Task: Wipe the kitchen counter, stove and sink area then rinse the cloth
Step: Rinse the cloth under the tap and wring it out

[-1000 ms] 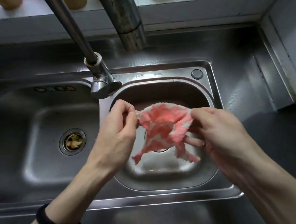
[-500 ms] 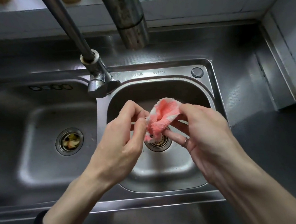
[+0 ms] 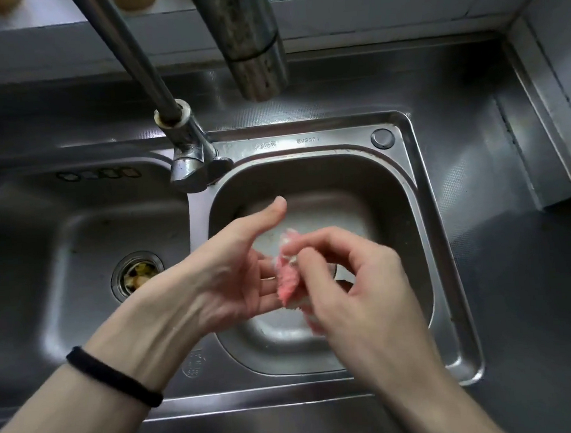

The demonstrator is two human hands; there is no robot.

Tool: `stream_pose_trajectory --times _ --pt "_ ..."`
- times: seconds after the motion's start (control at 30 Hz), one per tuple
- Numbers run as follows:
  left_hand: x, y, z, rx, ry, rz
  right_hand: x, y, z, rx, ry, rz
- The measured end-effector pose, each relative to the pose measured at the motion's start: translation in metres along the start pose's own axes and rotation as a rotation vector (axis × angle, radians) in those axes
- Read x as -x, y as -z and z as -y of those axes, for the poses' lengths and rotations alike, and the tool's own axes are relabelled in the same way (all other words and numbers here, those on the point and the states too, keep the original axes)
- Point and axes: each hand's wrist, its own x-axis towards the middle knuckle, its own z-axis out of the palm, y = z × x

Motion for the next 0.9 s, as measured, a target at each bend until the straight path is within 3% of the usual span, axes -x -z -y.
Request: stream_pose_trajectory --times 0.23,0.37,0.43,0.53,0.6,0.7,0.9 --pt "-0.012 0.004 0.012 -0.084 -0.014 0.112 0.017 -0.011 -0.01 0.47 0.461 0.041" --pt "-0.014 0.009 0.014 -0.287 -0.225 -0.079 0.018 -0.009 -0.013 0.403 0.541 0.095" --pt "-0.007 0.014 0.013 -0.446 -0.409 -0.172 0.016 -0.002 -0.015 0.264 0.519 0.079" --pt "0.013 0.017 0.005 -0.676 -0.623 -0.199 0.0 0.022 -0.025 0.06 0.209 -0.107" --pt "0.028 0.02 -0.002 -0.728 -0.696 -0.163 -0.017 0.035 -0.039 0.121 0.061 -0.167" --pt "0.048 0.023 -0.012 -0.844 -0.793 -0.14 -0.037 0.036 -0.057 0.183 0.026 0.009" --pt "0.069 0.032 -0.025 -1.059 -0.968 -0.166 -0.059 0.006 -0.064 0.325 0.172 0.333"
